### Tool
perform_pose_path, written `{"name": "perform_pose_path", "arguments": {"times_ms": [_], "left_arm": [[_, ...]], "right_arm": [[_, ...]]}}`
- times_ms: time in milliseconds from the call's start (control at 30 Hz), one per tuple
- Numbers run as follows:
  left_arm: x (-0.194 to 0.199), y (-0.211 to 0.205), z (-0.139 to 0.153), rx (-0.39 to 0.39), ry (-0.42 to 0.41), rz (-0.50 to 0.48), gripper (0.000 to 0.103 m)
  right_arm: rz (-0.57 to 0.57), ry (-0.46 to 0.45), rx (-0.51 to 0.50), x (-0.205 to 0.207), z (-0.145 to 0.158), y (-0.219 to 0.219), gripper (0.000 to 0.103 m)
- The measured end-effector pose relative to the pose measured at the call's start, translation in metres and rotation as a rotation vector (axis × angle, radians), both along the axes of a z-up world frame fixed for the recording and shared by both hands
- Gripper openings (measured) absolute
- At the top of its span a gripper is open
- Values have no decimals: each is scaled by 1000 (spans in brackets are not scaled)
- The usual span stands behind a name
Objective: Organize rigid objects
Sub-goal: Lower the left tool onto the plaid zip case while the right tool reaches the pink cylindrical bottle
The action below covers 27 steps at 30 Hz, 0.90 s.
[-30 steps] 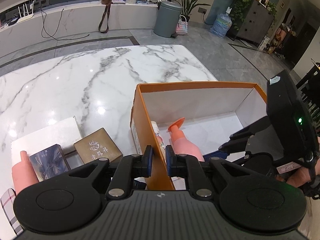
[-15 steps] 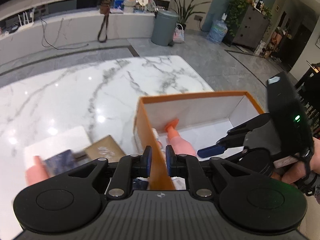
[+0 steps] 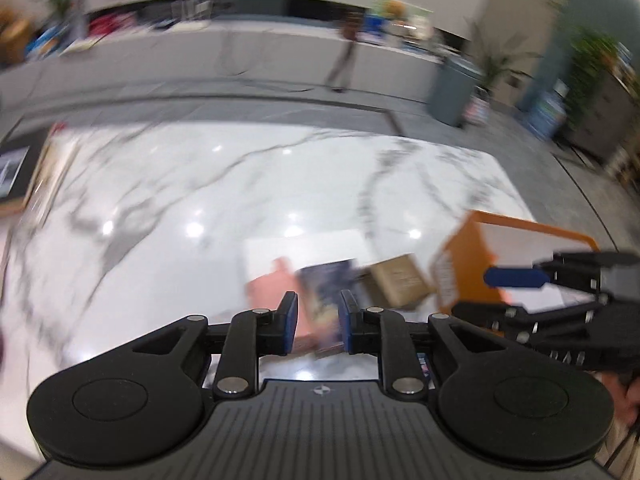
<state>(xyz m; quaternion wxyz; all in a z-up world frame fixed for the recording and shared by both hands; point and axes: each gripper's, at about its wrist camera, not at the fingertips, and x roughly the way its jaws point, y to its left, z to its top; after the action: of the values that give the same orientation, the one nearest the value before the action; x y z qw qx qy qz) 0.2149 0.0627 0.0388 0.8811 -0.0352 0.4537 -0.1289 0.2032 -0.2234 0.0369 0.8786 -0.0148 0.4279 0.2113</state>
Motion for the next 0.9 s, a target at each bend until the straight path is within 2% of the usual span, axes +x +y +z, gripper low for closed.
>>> {"name": "perform_pose_path", "arguments": {"times_ms": [67,200,333,433,533,633,767,900], "left_arm": [[1,15,-12,-23,37,79,24],[10,30,-43,-39,105,173,24],[25,42,-70,-45,153,243,35],[32,58,-84,-91,168,299,49],[37,68,-96,-141,173,320,54],[39,71,-106,-150,193,325,57],[39,70,-107,-147,157,309,66],[45,62,-114,-50,154,289,70]], "right_arm": [[12,16,3,2,-9,20,54],[-11,57,31,10,-36,51,54],[-31,107,64,21,-59,70,54],[-43,124,83,31,-67,81,54],[-46,133,98,43,-73,90,53],[-42,143,110,52,-79,94,50],[-22,150,125,58,-87,99,49],[0,124,116,58,-89,104,48]]}}
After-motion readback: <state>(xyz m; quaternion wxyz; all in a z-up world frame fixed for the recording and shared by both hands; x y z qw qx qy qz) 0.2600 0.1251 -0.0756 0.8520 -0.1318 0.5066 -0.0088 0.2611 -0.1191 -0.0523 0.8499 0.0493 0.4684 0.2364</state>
